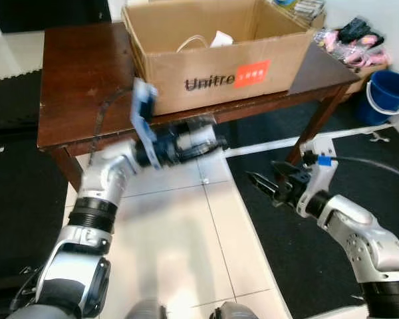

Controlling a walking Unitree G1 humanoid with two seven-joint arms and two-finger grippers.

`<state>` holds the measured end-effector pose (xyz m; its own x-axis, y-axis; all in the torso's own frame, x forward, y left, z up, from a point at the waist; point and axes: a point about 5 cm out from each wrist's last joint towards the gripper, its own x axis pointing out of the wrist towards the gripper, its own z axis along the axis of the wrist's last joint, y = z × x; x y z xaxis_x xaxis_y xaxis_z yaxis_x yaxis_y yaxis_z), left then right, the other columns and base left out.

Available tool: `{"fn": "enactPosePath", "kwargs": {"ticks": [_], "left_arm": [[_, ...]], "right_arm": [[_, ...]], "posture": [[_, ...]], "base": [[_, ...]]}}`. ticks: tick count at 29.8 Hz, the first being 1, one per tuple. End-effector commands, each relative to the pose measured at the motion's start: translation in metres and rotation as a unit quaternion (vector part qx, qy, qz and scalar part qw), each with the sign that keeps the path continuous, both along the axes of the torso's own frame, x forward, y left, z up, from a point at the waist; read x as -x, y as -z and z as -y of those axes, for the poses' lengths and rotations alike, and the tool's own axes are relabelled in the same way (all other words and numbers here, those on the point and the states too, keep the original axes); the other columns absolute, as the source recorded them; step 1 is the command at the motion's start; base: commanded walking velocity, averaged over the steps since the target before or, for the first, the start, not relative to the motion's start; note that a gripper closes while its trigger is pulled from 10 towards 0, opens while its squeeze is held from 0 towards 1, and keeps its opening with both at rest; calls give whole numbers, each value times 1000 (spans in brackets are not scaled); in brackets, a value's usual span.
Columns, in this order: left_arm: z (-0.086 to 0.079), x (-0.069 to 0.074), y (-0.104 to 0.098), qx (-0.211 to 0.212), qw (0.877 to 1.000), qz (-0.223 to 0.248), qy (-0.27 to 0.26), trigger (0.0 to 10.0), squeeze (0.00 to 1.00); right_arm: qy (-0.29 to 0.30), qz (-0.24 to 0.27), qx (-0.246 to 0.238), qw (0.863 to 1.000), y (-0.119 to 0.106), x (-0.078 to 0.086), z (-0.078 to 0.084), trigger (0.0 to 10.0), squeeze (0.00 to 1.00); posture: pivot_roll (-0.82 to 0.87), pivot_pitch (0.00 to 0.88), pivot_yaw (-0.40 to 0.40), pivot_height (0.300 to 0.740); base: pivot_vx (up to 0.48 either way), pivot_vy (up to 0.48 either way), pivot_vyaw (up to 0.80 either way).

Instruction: Picking trash to rubbish bin

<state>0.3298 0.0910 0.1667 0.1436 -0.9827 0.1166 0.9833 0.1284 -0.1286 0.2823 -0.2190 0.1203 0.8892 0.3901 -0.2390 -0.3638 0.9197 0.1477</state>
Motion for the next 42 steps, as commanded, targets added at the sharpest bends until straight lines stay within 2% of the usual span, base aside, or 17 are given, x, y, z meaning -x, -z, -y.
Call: {"fn": "enactPosePath", "kwargs": {"ticks": [1, 4, 5, 6, 11, 16, 21, 22, 24, 25, 28, 29, 33, 36, 38, 39, 42], "left_arm": [[-6, 1, 17, -48, 999, -6, -13, 10000, 0], [-11, 3, 67, -199, 977, -23, -66, 10000, 0], [-11, 3, 67, -199, 977, -23, -66, 10000, 0], [-15, 6, 87, -248, 963, -38, -99, 10000, 0], [-19, 9, 106, -290, 946, -49, -137, 10000, 0], [-33, 13, 134, -382, 896, -49, -222, 10000, 0], [-40, 19, 148, -411, 873, -59, -257, 10000, 0], [-45, 28, 161, -429, 856, -81, -279, 10000, 0], [-47, 33, 167, -437, 848, -91, -287, 10000, 0], [-51, 46, 182, -455, 832, -115, -298, 10000, 0], [-53, 55, 190, -457, 822, -138, -311, 10000, 0], [-62, 71, 205, -471, 795, -174, -341, 10000, 0], [-70, 86, 217, -489, 772, -197, -355, 10000, 0], [-84, 112, 234, -515, 738, -236, -368, 10000, 0], [-86, 116, 236, -519, 731, -243, -371, 10000, 0], [-96, 135, 246, -542, 712, -259, -364, 10000, 0], [-103, 148, 251, -555, 699, -270, -360, 10000, 0]], "right_arm": [[23, -4, 10, 1000, 5, -1, 7, 10000, 0], [91, -52, 3, 994, 39, 2, 22, 10000, 0], [91, -52, 3, 994, 39, 2, 22, 10000, 0], [122, -77, -6, 990, 58, 6, 27, 10000, 0], [171, -119, -17, 978, 86, 16, 37, 10000, 0], [271, -189, -38, 943, 132, 47, 53, 10000, 0], [306, -224, -43, 924, 151, 64, 54, 10000, 0], [329, -253, -52, 909, 164, 78, 52, 10000, 0], [337, -264, -58, 902, 170, 84, 50, 10000, 0], [360, -289, -79, 884, 181, 98, 45, 10000, 0], [373, -306, -86, 872, 188, 107, 42, 10000, 0], [383, -340, -79, 855, 200, 123, 34, 10000, 0], [387, -363, -78, 844, 207, 135, 26, 10000, 0], [384, -393, -76, 832, 216, 149, 14, 10000, 0], [382, -397, -74, 831, 218, 151, 12, 10000, 0], [373, -416, -67, 827, 223, 160, 4, 10000, 0], [370, -427, -63, 823, 226, 167, -1, 10000, 0]], "posture": [[49, 88, -15, 740], [49, 88, -15, 740], [49, 88, -15, 740], [49, 88, -15, 740], [44, 94, -16, 740], [44, 94, -16, 740], [45, 95, -9, 740], [45, 95, -9, 740], [45, 95, -9, 740], [49, 93, -9, 740], [49, 93, -9, 740], [53, 86, -12, 740], [53, 86, -12, 740], [53, 86, -12, 740], [53, 86, -12, 740], [66, 76, -24, 740], [72, 75, -28, 740]], "base": [[0, 0, 0], [0, 0, 0], [0, 0, 0], [0, 0, 0], [0, 0, 0], [0, 0, 0], [0, 0, 0], [0, 0, 0], [0, 0, 0], [0, 0, 0], [0, 0, 0], [0, 0, 0], [0, 0, 0], [0, 0, 0], [0, 0, 0], [0, 0, 0], [0, 0, 0]]}}
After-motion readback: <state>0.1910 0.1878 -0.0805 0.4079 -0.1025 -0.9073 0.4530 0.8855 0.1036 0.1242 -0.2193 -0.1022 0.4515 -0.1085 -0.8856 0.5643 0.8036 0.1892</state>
